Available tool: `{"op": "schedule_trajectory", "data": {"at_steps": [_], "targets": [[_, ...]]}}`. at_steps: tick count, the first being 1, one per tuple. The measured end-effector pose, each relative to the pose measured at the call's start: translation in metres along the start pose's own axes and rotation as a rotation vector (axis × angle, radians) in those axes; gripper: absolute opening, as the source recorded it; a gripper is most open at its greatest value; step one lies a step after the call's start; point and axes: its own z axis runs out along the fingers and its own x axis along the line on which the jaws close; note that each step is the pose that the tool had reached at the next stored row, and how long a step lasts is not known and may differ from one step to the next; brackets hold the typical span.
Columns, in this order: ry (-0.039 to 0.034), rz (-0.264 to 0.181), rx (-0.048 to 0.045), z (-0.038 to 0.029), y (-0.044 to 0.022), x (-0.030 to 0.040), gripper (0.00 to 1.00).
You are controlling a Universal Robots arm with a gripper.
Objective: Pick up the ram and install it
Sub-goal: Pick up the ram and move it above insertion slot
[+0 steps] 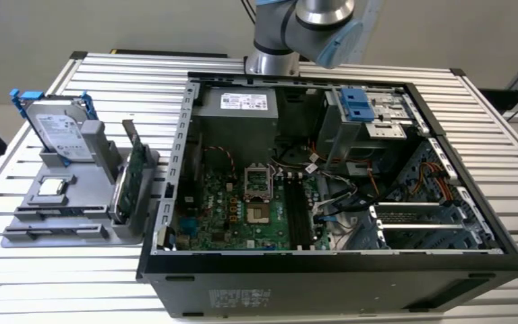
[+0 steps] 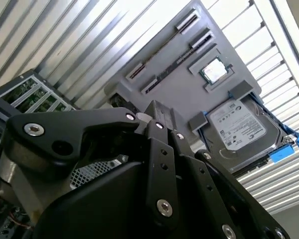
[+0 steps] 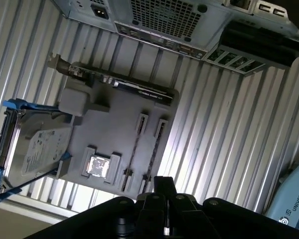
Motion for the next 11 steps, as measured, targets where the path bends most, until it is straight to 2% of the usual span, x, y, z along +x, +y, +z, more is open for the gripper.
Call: {"op": "schedule_trajectory", "data": {"at_steps": [11], "targets": [[-0.0044,0.091,0.0015,0.0000,-0.0002,-0.0006,0.00]]}}
